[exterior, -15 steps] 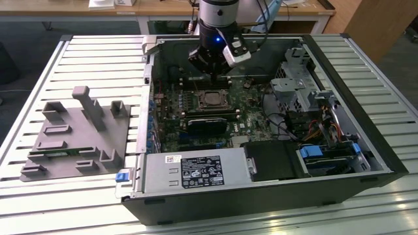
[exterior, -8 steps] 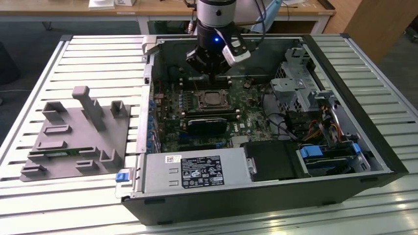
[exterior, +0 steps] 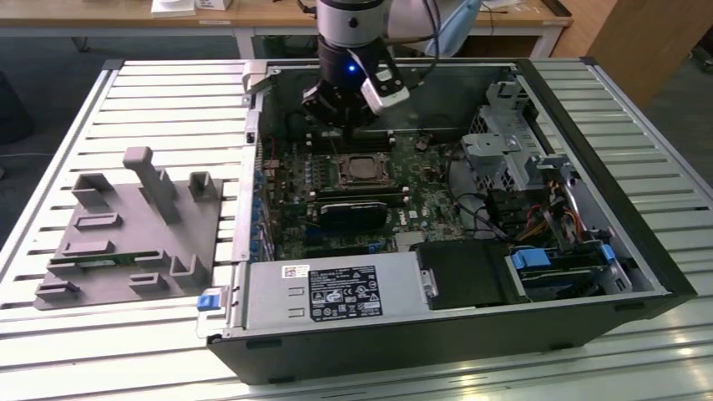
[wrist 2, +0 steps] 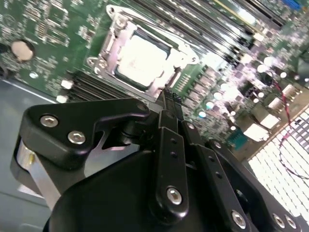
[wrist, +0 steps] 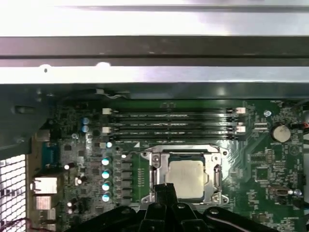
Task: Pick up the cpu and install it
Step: 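Install the first cpu locking lever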
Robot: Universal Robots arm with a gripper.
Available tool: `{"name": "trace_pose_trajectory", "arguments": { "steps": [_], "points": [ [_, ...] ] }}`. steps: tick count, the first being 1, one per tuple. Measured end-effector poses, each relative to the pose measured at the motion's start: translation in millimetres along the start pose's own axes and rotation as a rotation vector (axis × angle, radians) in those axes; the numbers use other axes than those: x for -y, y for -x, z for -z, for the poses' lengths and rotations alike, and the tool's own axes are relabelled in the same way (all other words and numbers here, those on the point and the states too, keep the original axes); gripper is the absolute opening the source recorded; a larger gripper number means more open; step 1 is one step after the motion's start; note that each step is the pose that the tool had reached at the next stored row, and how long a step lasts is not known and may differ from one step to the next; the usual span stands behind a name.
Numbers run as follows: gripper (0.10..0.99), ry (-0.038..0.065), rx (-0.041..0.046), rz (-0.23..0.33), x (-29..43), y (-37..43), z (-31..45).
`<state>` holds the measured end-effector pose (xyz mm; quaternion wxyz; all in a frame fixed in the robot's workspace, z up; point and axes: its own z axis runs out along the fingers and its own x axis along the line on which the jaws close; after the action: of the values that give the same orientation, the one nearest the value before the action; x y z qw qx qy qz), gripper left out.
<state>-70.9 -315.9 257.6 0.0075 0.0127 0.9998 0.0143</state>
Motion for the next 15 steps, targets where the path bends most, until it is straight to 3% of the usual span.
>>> {"name": "trace_pose_trajectory", "arguments": {
  "steps": [7, 15],
  "points": [
    [0.106, 0.000, 0.0000, 0.000, -1.6, -16.5, -0.8],
    [0.106, 0.001, -0.0001, 0.000, -4.1, -28.1, -1.0]
  ]
}}
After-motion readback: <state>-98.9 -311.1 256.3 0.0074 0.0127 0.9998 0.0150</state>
